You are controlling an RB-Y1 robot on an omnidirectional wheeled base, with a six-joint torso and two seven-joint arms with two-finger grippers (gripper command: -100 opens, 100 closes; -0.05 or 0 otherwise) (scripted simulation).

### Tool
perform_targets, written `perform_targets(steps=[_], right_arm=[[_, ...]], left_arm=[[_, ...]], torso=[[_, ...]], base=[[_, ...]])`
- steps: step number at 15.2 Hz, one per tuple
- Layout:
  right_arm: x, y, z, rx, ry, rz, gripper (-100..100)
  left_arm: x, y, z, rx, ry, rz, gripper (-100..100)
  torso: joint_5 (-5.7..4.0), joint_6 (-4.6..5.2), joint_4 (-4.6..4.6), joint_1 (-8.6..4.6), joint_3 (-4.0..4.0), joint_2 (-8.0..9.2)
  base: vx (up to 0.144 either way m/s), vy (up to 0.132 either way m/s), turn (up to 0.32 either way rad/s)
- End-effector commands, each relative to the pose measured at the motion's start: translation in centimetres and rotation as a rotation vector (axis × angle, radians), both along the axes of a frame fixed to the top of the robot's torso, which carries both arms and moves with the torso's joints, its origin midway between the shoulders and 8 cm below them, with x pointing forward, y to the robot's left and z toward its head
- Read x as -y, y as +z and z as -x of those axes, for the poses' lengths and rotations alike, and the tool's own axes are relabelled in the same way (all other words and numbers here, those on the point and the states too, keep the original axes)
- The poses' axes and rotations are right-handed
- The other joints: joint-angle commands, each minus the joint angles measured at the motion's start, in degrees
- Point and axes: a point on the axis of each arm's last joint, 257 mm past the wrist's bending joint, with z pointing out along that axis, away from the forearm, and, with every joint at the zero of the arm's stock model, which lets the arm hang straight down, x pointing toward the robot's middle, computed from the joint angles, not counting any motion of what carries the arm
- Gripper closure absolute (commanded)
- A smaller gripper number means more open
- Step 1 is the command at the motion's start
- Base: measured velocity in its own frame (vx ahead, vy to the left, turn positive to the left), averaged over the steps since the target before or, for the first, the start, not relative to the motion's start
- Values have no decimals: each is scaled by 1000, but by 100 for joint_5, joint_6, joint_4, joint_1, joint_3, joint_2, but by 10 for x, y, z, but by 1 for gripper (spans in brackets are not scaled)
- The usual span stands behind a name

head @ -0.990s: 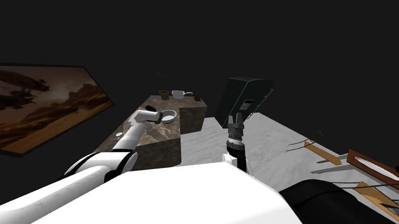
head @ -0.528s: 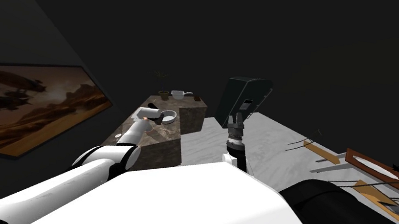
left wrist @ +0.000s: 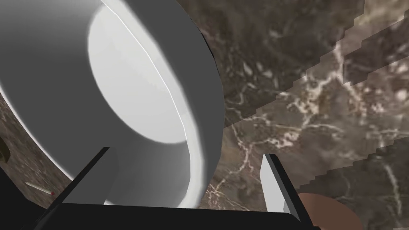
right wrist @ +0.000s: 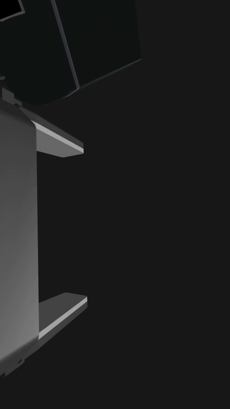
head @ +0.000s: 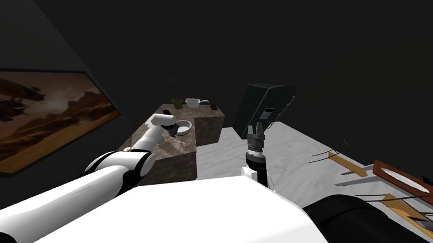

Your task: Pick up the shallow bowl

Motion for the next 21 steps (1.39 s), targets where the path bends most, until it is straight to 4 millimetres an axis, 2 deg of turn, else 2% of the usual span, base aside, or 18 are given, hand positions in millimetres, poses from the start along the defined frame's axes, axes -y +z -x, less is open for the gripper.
perform_targets(steps=[1, 7, 11, 12, 15, 16, 17, 21], right_arm=[[0, 0, 0, 0, 0, 0, 0], [0, 0, 0, 0, 0, 0, 0], [0, 0, 0, 0, 0, 0, 0], [0, 0, 0, 0, 0, 0, 0], [0, 0, 0, 0, 0, 0, 0], [0, 0, 0, 0, 0, 0, 0], [0, 0, 0, 0, 0, 0, 0], [0, 0, 0, 0, 0, 0, 0]], left_arm=[[4, -2, 5, -39, 2, 9, -100], [20, 0, 23, -166, 4, 45, -100], [22, 0, 24, -179, 3, 48, -100], [22, -12, 27, -184, 6, 50, -100], [22, -24, 29, -184, 8, 50, -100], [22, -19, 29, -186, 7, 50, -100], [22, -20, 28, -185, 7, 50, 100], [22, -18, 27, -179, 1, 45, 100]], torso=[[0, 0, 0, 0, 0, 0], [0, 0, 0, 0, 0, 0], [-1, 0, 2, -7, 5, 10], [-1, -1, 2, -7, 6, 10], [0, -2, 1, -6, 5, 11], [0, -1, 1, -6, 5, 11], [-1, -1, 2, -6, 6, 11], [10, -14, -5, -2, 6, 18]], base=[[24, 18, -13], [21, 20, -17], [0, 0, 0], [0, 0, 0], [0, 0, 0], [0, 0, 0], [0, 0, 0], [0, 0, 0]])
